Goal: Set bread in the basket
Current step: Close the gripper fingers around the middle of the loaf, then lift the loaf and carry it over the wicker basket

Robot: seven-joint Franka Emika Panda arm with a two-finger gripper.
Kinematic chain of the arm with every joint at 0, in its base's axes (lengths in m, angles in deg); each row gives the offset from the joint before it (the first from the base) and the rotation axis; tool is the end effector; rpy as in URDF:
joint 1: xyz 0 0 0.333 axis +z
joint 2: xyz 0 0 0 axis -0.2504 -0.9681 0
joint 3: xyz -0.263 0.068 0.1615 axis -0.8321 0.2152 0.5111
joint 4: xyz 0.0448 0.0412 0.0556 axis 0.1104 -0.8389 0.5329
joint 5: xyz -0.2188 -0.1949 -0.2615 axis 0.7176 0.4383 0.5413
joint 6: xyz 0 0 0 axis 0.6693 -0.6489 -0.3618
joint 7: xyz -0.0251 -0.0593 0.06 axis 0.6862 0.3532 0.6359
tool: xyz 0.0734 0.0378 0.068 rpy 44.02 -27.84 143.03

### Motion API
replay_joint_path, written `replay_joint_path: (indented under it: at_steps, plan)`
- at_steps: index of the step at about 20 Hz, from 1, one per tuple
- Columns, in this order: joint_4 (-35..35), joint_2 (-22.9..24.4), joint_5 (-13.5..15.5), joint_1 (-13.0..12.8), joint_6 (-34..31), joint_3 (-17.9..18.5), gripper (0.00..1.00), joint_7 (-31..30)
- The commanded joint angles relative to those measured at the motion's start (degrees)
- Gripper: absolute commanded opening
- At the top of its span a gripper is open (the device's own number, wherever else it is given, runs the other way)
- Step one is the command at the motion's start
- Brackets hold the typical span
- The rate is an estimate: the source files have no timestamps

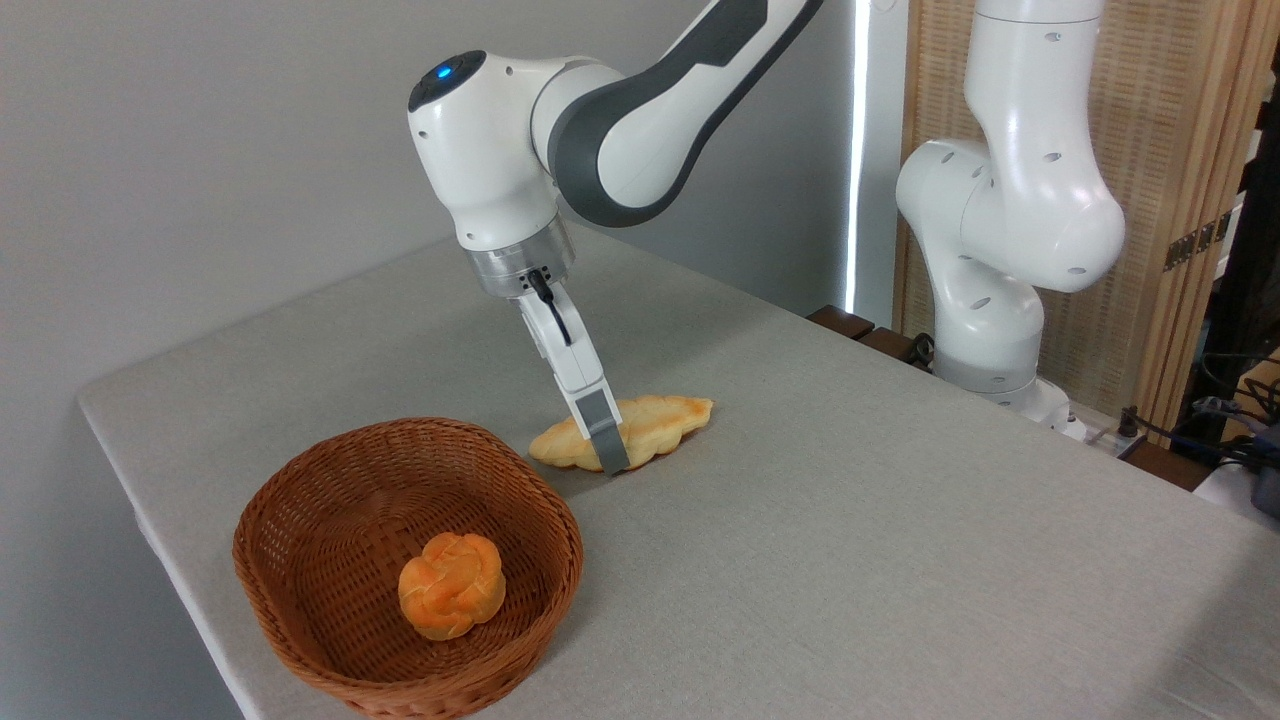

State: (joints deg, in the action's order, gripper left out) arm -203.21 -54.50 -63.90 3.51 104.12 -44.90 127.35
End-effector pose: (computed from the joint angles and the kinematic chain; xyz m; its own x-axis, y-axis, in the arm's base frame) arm 0.4712 -0.1508 0.4036 0.4332 -0.8939 -0.1152 -0.8860 -0.4458 0.1279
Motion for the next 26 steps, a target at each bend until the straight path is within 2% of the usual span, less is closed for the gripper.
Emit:
replay_joint_path:
  at_steps: [1,7,10,13,16,20,22,23,26]
  plan:
    - [-0.81,0.96,-0.92,0.10,-0.27,-0.19,0.55,0.48]
    - [-0.72,1.13,-0.92,0.10,-1.15,-0.10,0.54,0.22]
    - [-0.11,1.40,-1.10,0.10,-3.78,-0.19,0.53,0.39]
    - [1.11,1.57,-3.46,0.01,-7.03,-0.80,0.52,0.48]
    - [4.63,1.48,-3.82,0.09,-11.69,-0.81,0.52,0.66]
    - [11.30,0.70,-3.82,0.44,-12.75,-0.19,0.52,0.31]
    - [16.04,-0.71,-3.21,0.97,-12.76,0.16,0.52,0.04]
    - [18.41,-1.50,-2.95,1.23,-12.76,1.73,0.52,0.04]
    - [24.14,-4.04,0.21,1.32,-12.15,3.85,0.52,-0.30]
